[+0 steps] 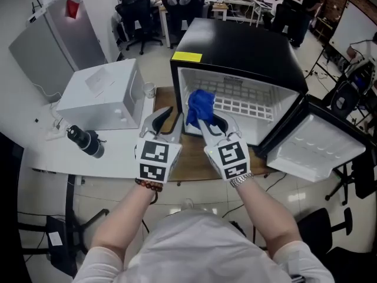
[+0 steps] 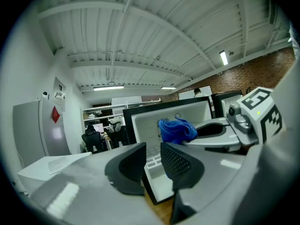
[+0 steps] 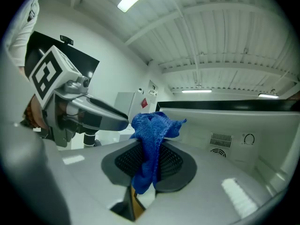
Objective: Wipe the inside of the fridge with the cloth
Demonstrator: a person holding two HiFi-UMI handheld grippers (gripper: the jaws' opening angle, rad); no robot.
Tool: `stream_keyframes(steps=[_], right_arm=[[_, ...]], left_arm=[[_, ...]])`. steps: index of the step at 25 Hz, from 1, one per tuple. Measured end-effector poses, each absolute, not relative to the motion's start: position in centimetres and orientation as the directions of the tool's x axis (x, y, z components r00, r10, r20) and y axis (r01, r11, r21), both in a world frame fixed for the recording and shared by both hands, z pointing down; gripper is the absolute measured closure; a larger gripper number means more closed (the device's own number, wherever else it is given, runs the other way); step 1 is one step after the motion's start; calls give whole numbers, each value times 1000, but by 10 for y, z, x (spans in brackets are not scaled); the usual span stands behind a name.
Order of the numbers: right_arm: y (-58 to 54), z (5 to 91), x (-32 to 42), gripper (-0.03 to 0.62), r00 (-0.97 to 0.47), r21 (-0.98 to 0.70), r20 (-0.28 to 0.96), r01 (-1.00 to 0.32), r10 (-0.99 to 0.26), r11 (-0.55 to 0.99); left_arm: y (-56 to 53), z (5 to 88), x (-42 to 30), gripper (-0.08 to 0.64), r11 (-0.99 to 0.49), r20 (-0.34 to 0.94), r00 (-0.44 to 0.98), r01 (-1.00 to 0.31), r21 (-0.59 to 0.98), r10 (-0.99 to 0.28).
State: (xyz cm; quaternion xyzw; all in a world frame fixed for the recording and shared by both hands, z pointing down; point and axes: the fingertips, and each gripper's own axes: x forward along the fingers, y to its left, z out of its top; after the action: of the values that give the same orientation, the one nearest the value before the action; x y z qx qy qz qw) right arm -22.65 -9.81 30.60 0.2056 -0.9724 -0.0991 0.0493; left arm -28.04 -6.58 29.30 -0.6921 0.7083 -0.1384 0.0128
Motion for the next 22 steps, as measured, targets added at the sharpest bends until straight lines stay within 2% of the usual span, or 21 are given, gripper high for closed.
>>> stream_keyframes(steps=[12,22], right_arm=[[-166,326,-298,522,-893,234,67,-419,-444,877],[-200,332,-314,525,-870,212,52,-471,-491,856]], left_arm=[[-131,304,-333,468,-29,203,-18,-974,-223,-979],[-152,322,-345,468,-57,230,9,-978,-202,-973]])
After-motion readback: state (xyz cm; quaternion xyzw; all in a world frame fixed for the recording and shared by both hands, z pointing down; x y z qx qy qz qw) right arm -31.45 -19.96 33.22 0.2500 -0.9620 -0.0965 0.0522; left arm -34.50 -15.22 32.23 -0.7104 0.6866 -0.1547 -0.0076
